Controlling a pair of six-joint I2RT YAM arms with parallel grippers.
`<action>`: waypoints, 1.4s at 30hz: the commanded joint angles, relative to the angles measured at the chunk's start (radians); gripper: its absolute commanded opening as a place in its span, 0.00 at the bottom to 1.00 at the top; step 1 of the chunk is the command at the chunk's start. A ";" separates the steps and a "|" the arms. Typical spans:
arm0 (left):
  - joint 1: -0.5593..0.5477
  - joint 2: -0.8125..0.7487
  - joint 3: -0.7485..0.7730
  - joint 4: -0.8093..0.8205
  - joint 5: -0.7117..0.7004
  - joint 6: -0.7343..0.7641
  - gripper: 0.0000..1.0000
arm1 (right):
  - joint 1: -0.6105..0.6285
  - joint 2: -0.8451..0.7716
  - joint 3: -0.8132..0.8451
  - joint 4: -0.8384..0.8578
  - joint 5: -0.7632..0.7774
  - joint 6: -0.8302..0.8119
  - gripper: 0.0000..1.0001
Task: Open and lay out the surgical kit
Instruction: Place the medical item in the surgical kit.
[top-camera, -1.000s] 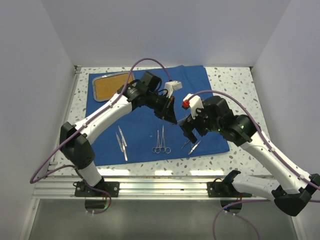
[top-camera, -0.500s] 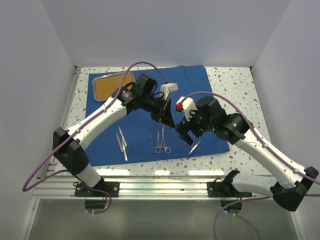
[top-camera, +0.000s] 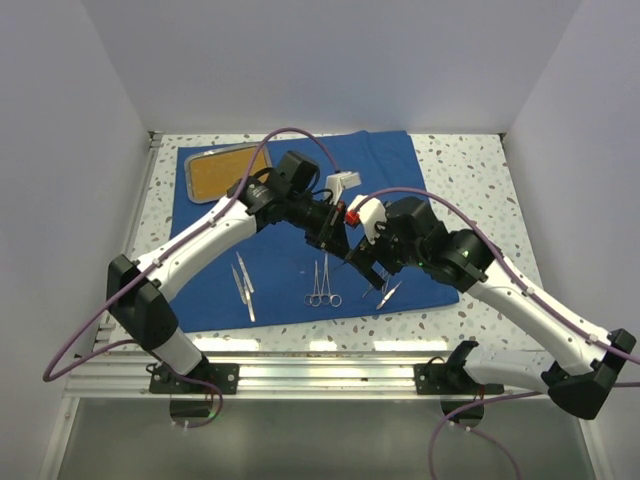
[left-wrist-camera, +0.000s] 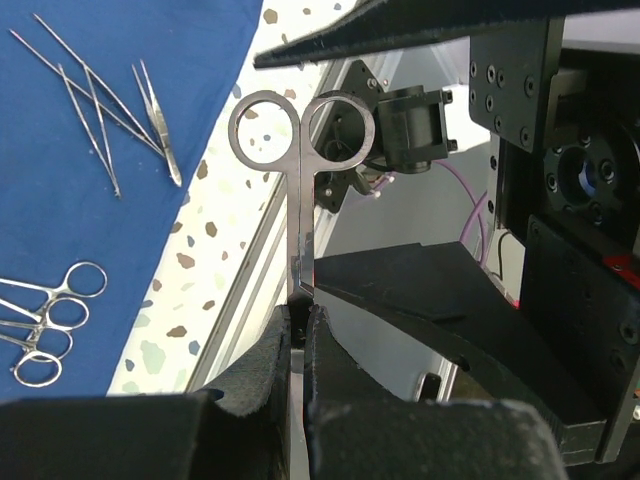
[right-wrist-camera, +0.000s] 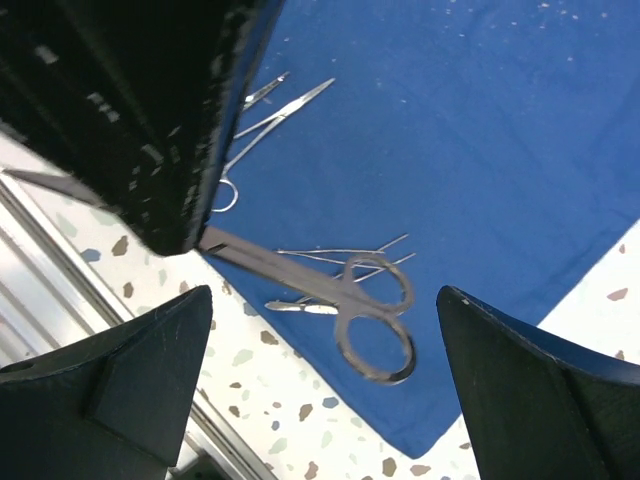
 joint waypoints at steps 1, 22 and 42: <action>-0.014 -0.039 0.003 0.001 0.029 -0.018 0.00 | 0.006 -0.031 -0.010 0.046 0.079 -0.032 0.99; -0.099 0.004 0.067 0.005 0.058 -0.044 0.00 | 0.008 -0.043 -0.010 0.076 -0.007 -0.025 0.89; -0.100 0.035 0.130 0.010 0.028 -0.040 0.00 | 0.010 -0.094 -0.035 0.048 -0.016 0.008 0.00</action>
